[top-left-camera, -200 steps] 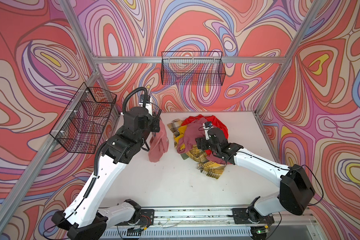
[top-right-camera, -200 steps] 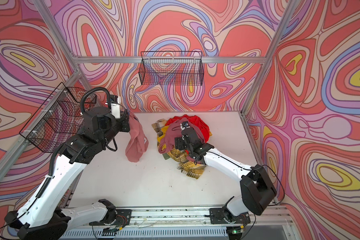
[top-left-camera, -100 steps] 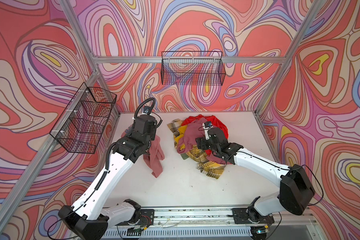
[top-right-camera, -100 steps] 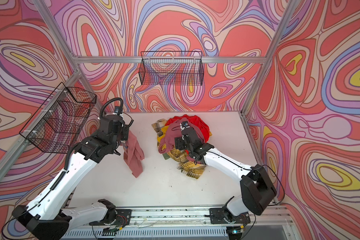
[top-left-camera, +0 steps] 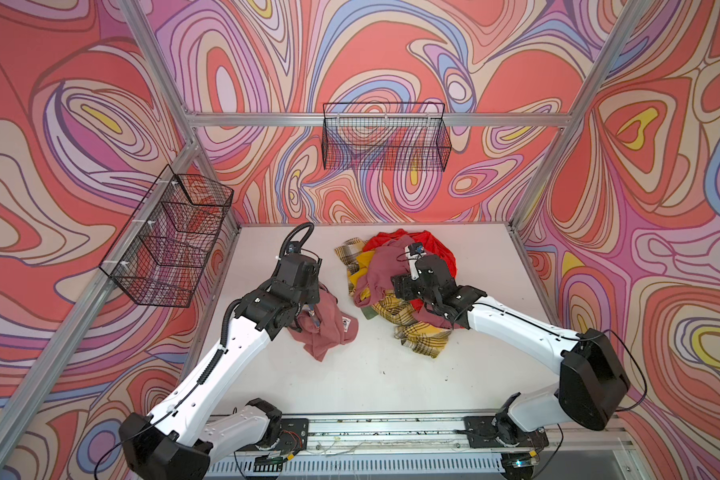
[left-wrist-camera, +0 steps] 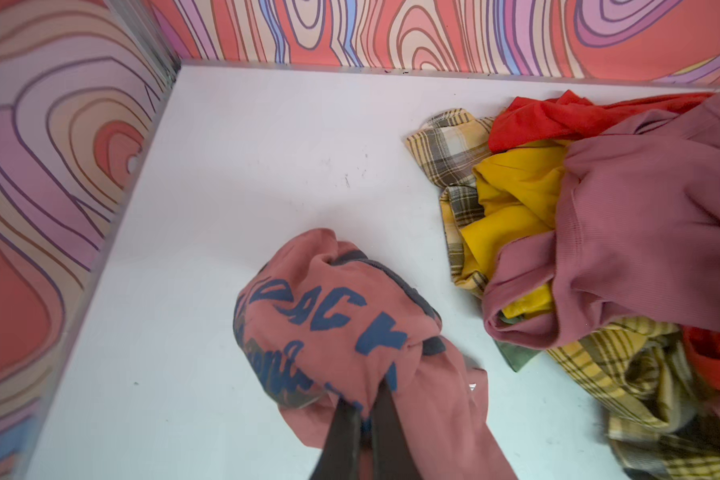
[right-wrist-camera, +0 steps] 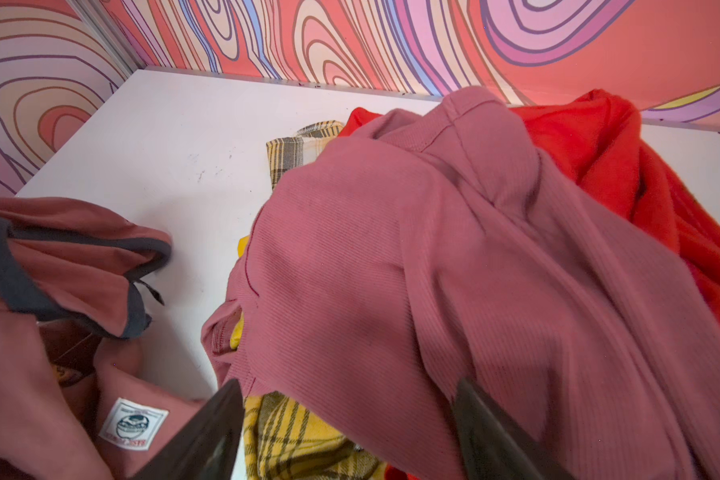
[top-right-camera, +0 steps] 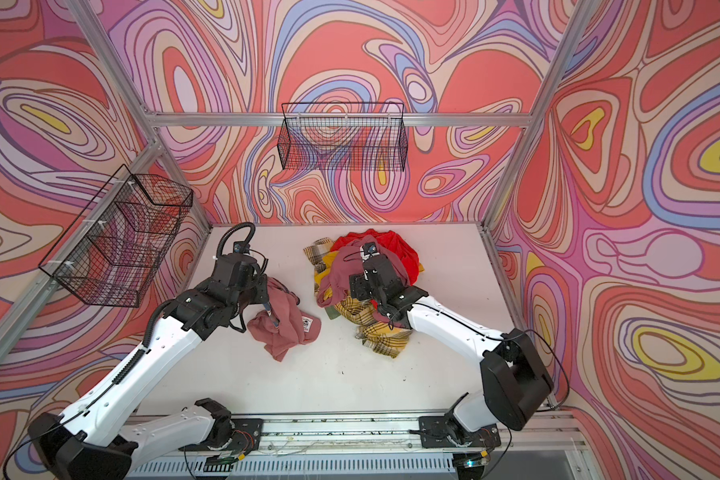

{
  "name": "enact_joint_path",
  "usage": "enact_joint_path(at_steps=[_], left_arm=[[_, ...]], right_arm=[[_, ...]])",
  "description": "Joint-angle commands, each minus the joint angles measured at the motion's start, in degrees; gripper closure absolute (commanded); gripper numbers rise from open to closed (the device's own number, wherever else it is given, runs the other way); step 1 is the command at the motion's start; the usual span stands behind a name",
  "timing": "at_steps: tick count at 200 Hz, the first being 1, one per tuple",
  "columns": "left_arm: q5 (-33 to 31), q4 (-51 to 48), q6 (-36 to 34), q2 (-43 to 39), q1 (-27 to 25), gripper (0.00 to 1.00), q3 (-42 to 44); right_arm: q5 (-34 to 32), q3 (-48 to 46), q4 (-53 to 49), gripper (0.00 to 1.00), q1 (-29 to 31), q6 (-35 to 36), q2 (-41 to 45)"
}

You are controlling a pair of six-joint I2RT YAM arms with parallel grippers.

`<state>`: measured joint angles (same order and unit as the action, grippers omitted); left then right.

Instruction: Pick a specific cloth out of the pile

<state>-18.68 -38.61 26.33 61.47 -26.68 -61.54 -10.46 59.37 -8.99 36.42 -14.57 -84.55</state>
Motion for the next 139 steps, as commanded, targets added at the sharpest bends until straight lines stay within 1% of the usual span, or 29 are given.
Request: enact_joint_path(at_steps=[1,40,70,93,122,139], left_arm=[[3.3,-1.7,11.7,-5.9,-0.1,1.0,4.5],[3.7,-5.0,20.7,-11.1,-0.2,1.0,13.1],[0.8,-7.5,25.2,-12.0,0.0,1.0,16.9],[1.7,-7.7,25.4,-9.4,0.1,1.0,18.0],[2.8,-8.7,26.5,-2.0,0.1,1.0,17.5],[3.7,-7.7,26.0,1.3,0.1,1.0,16.9]], right_arm=[[0.6,0.4,-0.2,0.18,-0.2,-0.4,-1.0],[1.6,1.0,-0.3,0.19,-0.2,-0.4,-1.9],[1.7,1.2,-0.5,0.19,-0.2,-0.4,-2.2],[1.8,1.1,-0.5,0.19,-0.2,-0.4,-2.4],[1.7,1.2,-0.6,0.18,-0.2,-0.5,-2.7],[1.3,1.2,-0.9,0.19,-0.2,-0.5,-2.6]])
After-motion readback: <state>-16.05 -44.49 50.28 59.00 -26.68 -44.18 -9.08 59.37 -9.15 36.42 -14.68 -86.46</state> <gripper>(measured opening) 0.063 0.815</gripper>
